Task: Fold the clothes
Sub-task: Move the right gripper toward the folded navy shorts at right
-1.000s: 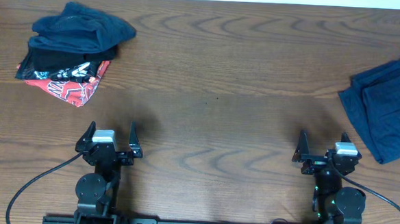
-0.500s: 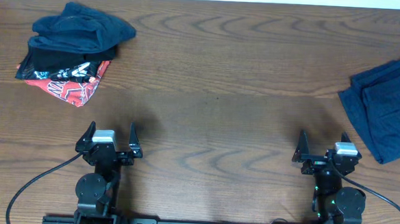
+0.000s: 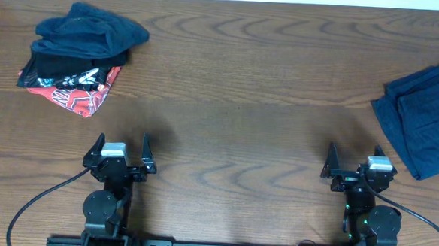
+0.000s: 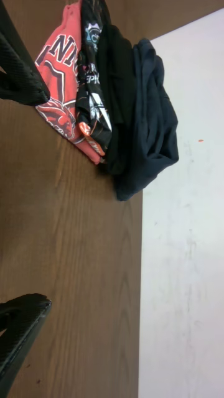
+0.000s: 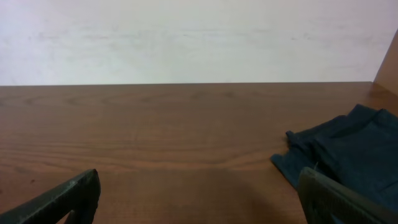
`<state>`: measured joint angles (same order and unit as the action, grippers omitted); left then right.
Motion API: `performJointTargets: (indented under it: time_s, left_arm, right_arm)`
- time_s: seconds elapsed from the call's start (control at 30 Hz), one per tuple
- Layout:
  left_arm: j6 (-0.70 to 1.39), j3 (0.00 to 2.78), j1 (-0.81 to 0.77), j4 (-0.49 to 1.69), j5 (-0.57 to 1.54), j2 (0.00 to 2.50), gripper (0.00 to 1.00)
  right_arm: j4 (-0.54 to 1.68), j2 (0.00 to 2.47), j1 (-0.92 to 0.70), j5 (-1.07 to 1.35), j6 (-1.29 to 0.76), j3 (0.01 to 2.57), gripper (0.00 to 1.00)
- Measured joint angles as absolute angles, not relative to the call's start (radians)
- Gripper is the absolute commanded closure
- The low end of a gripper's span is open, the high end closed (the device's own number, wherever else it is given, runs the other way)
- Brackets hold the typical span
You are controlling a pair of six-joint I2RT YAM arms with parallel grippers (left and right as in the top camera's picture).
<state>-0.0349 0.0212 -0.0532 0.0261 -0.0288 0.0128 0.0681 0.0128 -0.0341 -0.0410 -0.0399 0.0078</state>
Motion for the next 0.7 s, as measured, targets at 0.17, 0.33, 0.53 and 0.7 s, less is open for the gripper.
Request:
performJointTargets:
  time_s: [0.17, 0.33, 0.53, 0.7]
  left_arm:
    - [-0.035, 0.021, -0.053, 0.025, -0.029, 0.013, 0.02]
    - [0.0, 0.021, -0.053, 0.026, -0.029, 0.013, 0.02]
    - [0.055, 0.034, -0.053, 0.047, -0.029, 0.013, 0.02]
    - [0.075, 0.086, -0.053, 0.14, -0.03, 0.042, 0.02]
  right_arm:
    - [0.066, 0.013, -0.034, -0.036, -0.041, 0.008, 0.01]
    - [0.056, 0.013, -0.034, -0.023, -0.069, 0.008, 0.01]
    - [0.115, 0.013, -0.034, -0.024, -0.096, 0.028, 0.01]
    - [0.211, 0.061, -0.034, -0.047, -0.099, 0.113, 0.01]
